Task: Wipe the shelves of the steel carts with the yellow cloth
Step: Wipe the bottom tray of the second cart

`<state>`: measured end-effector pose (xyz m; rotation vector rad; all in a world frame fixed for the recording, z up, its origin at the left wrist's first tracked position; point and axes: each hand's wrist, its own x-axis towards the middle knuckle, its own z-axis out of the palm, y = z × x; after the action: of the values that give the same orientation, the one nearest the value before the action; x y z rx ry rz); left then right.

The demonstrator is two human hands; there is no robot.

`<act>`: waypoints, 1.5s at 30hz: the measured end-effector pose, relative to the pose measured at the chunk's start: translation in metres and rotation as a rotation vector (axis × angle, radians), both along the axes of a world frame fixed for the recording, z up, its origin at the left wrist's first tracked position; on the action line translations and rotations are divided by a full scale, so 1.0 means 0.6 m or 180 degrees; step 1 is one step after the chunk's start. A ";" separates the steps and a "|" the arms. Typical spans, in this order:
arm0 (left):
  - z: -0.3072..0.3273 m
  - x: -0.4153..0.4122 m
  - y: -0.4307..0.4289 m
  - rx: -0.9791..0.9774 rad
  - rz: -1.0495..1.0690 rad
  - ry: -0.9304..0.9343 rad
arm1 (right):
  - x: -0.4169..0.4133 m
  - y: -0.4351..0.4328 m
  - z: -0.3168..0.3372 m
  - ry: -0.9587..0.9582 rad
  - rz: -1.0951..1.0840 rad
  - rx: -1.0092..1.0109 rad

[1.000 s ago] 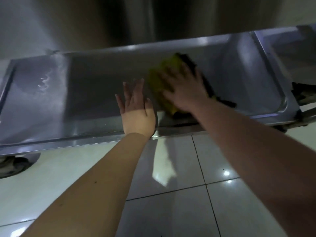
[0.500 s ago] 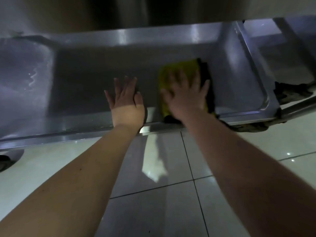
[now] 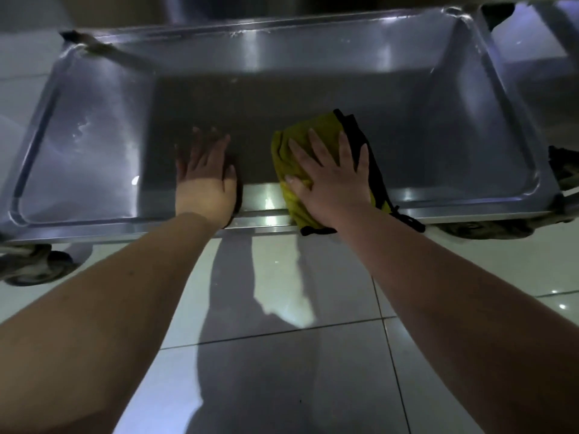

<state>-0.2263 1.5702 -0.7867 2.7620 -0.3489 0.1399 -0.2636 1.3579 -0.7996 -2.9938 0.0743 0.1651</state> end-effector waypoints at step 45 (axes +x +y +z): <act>-0.017 0.001 0.005 -0.0345 0.0220 0.0073 | -0.038 -0.252 0.015 0.0410 -0.2312 -0.0041</act>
<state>-0.2254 1.5731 -0.7969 2.6671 -0.2330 0.1399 -0.2861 1.2064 -0.7907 -2.7458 1.1418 0.2651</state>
